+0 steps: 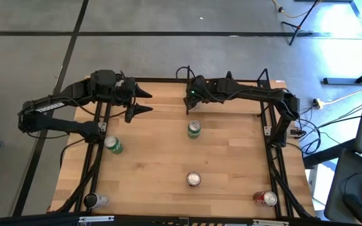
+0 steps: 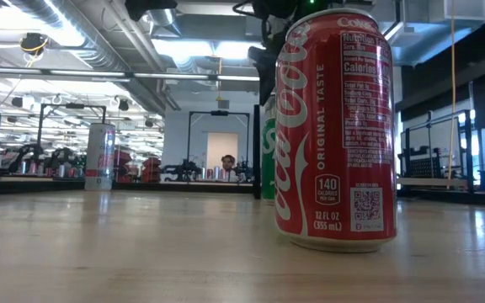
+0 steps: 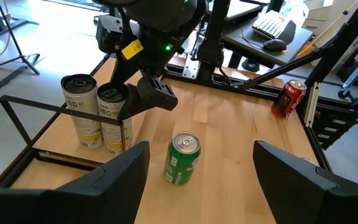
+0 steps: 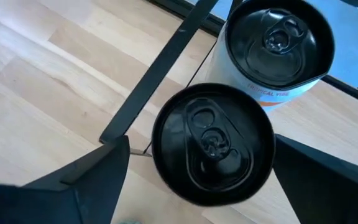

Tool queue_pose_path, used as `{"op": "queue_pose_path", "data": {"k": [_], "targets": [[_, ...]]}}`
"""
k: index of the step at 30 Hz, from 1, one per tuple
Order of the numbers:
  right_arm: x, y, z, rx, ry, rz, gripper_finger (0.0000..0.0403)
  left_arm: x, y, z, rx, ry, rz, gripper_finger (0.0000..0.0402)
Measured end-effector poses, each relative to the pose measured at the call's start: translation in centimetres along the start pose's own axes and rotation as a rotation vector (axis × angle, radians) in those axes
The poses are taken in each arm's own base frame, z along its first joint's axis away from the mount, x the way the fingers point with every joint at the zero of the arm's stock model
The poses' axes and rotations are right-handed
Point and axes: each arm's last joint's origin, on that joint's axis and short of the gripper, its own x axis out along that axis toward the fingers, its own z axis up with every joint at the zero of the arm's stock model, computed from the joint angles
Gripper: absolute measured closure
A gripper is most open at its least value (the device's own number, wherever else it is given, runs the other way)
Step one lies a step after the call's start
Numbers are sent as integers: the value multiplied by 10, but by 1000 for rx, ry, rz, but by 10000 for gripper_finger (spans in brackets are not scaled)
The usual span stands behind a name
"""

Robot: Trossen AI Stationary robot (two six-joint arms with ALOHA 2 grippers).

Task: Place canned beverage on shelf
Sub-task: Put the white-yellow soda can on the shelf aligned with the other white-yellow soda can, then put the top green soda can on the shelf

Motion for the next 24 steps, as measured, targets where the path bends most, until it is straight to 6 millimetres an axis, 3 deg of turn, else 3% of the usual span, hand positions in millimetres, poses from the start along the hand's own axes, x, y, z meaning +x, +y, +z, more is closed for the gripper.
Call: {"op": "queue_pose_path", "data": {"k": [8,17,24], "targets": [[-21,-2,10,-80,6,-7,45,0,0,0,0,0,0,128],[-65,4,22,-161,-43,41,45,0,0,2,-26,-16,-2,128],[-113,7,2,-265,-83,167,45,0,0,1,-45,-12,-10,128]]}}
